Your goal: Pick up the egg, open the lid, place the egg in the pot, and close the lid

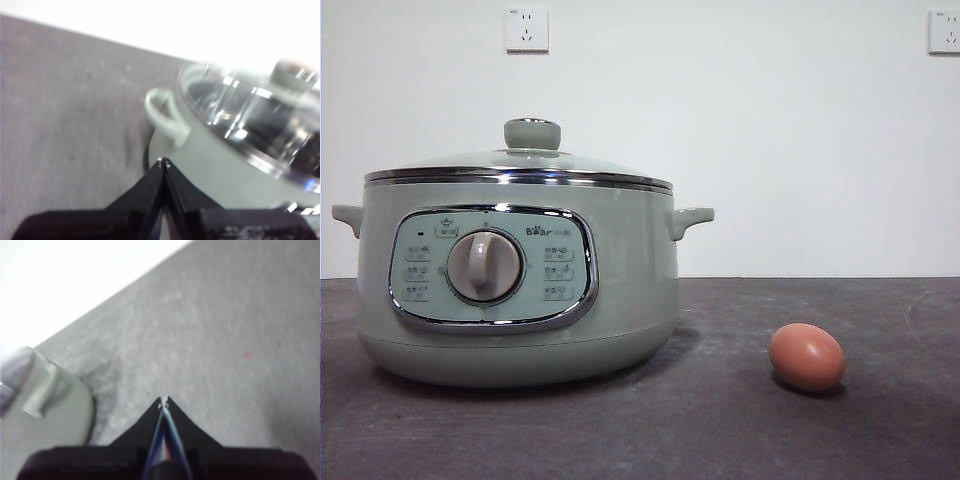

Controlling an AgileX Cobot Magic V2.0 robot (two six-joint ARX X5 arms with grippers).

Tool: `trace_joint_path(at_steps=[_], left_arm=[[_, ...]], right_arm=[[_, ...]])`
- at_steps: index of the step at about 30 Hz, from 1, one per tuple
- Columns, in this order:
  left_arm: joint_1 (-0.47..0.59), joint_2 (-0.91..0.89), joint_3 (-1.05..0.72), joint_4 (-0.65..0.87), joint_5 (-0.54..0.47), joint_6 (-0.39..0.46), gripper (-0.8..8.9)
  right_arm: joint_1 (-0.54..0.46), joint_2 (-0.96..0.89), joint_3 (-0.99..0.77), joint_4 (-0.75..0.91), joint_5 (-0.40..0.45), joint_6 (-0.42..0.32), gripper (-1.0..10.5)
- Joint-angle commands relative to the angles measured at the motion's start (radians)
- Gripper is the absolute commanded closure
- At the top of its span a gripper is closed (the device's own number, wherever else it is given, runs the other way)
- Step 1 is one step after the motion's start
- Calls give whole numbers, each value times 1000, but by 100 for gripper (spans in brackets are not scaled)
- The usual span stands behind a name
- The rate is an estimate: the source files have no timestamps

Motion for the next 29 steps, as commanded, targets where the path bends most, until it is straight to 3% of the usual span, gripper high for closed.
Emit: trace_joint_path(at_steps=[1, 10, 14, 20, 23, 26, 29], left_arm=[[2, 30, 67, -8, 0, -6, 820], [2, 189, 277, -18, 13, 2, 819], [2, 288, 360, -34, 69, 6, 817], [2, 446, 447, -42, 244, 13, 806], [2, 521, 474, -51, 340, 13, 696], [0, 582, 492, -60, 384, 12, 547], [-1, 622, 499, -62, 402, 10, 521]], right_arm=[[1, 57, 74, 11, 2, -66, 958], [2, 273, 336, -24, -11, -146, 956], [1, 386, 460, -100, -92, -221, 948], [2, 564, 633, -270, -297, -343, 946], [2, 637, 683, -334, -370, -387, 940], [3, 684, 697, -351, -395, -408, 777], [12, 712, 697, -356, -393, -404, 547]])
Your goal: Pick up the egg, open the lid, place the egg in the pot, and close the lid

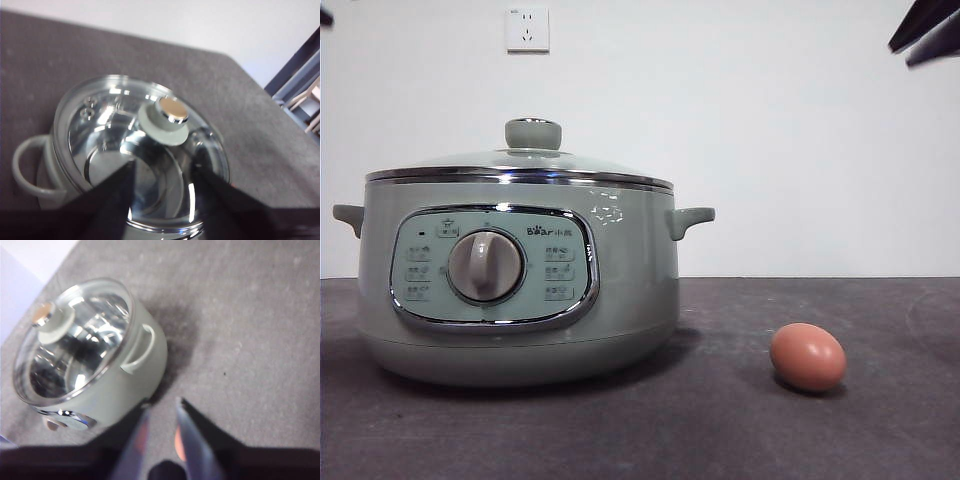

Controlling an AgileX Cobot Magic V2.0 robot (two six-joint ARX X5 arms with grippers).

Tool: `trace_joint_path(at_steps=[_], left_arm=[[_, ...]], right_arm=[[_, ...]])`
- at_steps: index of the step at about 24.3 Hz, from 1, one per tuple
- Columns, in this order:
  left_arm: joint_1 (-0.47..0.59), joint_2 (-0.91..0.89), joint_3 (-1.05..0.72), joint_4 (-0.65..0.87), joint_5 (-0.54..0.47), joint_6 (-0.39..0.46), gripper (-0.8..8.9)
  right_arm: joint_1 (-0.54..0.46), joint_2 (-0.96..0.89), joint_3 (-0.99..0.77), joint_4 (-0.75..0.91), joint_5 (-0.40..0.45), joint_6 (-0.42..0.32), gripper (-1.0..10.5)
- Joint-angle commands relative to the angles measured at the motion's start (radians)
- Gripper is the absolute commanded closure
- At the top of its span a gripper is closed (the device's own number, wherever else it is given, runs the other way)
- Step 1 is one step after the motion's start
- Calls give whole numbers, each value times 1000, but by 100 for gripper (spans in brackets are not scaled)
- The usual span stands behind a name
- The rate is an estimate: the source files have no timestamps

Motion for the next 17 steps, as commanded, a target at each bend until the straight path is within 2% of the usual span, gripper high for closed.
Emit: trace_joint_path(at_steps=[1, 3, 4, 6, 9, 11, 14, 17], left_arm=[[-2, 18, 5, 2, 10, 7, 521], [-8, 18, 5, 8, 10, 7, 521], [-11, 18, 6, 11, 10, 7, 521], [-18, 18, 18, 8, 10, 7, 521], [-30, 18, 49, 8, 10, 4, 521], [-41, 18, 71, 9, 6, 4, 521], [-42, 18, 77, 12, 6, 4, 521], [-43, 18, 77, 6, 4, 5, 521]], right_arm=[[16, 21, 3, -3, -1, -18, 517], [48, 45, 3, -3, 10, -10, 507], [72, 61, 5, -4, 42, 6, 507], [147, 101, 18, -16, 143, 20, 507], [299, 198, 57, -21, 347, 27, 507], [381, 280, 87, -30, 444, 32, 507], [448, 407, 100, -28, 521, 57, 507], [462, 541, 100, -28, 526, 89, 508]])
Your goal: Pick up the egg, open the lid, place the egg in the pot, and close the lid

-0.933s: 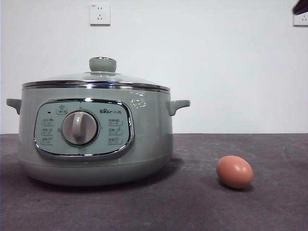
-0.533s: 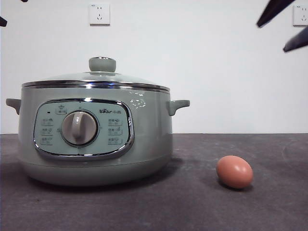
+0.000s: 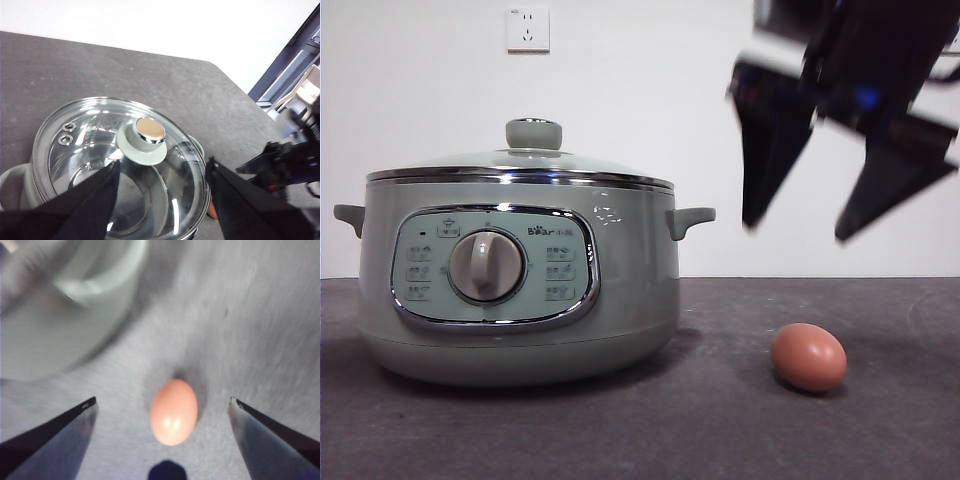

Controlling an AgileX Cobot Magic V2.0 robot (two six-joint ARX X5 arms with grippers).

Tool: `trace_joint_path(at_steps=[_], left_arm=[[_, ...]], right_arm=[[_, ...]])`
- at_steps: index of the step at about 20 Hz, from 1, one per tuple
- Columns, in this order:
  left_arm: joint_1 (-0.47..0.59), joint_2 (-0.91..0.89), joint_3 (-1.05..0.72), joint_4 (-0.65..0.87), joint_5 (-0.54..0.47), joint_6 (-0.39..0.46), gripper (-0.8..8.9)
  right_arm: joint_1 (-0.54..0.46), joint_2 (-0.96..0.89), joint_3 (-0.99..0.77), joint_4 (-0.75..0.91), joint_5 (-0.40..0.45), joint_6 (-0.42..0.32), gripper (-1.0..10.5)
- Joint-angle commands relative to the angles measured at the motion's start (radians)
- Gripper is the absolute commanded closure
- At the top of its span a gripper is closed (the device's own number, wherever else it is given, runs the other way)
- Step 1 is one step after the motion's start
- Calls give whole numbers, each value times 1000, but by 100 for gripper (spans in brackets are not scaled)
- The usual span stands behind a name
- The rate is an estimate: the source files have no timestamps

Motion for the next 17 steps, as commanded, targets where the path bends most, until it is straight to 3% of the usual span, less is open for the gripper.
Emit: trace_joint_path(at_steps=[1, 8, 11, 13, 16, 17], left_arm=[[-5, -2, -2, 4, -4, 5, 521], [-5, -2, -2, 4, -5, 5, 522], [-5, -2, -2, 3, -4, 5, 522], [-5, -2, -2, 1, -4, 5, 522], [-5, -2, -2, -3, -4, 5, 522], [-5, -2, -2, -9, -3, 5, 522]], right_arm=[[2, 78, -1, 2, 5, 31, 508], [2, 237, -1, 13, -2, 41, 520], [2, 252, -1, 31, -3, 46, 699], [-1, 259, -1, 32, -28, 46, 740], [-1, 262, -1, 34, -27, 46, 961], [0, 262, -1, 35, -27, 46, 959]])
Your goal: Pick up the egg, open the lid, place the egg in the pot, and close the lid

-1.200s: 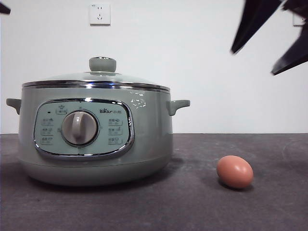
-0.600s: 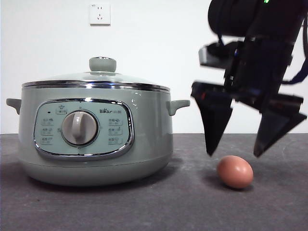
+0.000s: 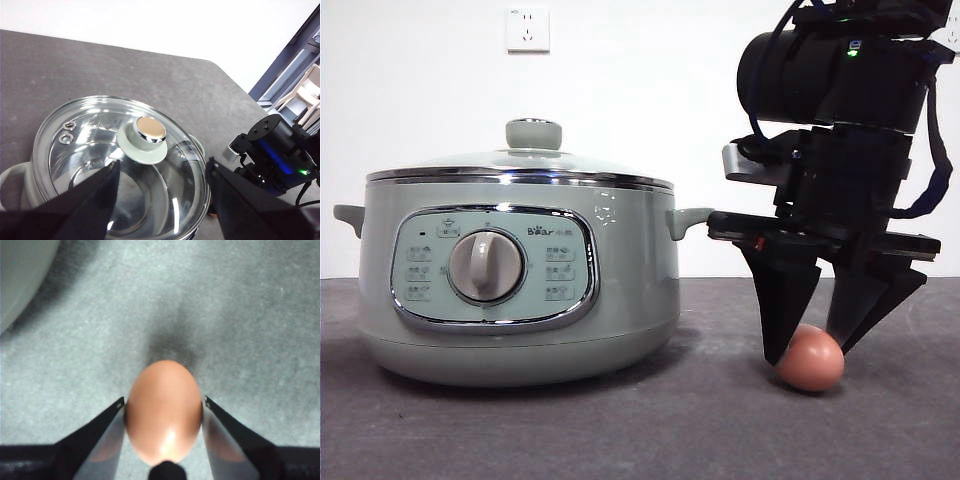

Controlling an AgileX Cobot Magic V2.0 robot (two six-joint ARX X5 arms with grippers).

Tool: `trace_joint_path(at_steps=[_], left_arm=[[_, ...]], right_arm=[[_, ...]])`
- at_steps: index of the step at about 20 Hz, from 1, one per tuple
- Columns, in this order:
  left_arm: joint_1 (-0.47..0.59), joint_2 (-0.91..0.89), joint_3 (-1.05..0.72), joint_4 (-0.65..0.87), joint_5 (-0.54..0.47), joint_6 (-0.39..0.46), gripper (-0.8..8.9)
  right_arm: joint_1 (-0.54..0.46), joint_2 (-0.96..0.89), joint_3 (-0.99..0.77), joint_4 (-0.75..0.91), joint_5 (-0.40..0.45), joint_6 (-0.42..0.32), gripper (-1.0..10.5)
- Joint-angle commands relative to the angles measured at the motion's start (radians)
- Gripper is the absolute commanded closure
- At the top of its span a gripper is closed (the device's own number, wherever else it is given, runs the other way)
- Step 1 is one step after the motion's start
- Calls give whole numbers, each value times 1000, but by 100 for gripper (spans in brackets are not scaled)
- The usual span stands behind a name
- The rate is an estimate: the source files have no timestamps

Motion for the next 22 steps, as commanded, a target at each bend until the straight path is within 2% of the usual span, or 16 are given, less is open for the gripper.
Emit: trace_joint_path(at_steps=[1, 5, 8, 11, 13, 16, 19, 22], left_arm=[[-3, -2, -2, -13, 0, 5, 522], [-11, -2, -2, -42, 1, 37, 520], [-37, 20, -2, -6, -2, 53, 425], [-80, 100, 1, 42, -4, 53, 425], [-124, 175, 18, 68, -53, 66, 425], [-203, 294, 76, 98, -166, 130, 425], [-278, 420, 158, 105, -270, 186, 427], [-324, 526, 225, 115, -320, 216, 427]], right_arm=[[0, 14, -3, 2, -1, 9, 959], [-3, -49, -3, -63, 1, 8, 959], [-5, -163, -3, -121, 6, 8, 959], [-6, -303, -3, -167, 59, 9, 959], [-6, -390, -3, -192, 64, 10, 959], [-6, -491, -3, -229, 115, 17, 959], [-6, -549, -3, -254, 114, 27, 959], [-6, -569, -3, -259, 114, 28, 959]])
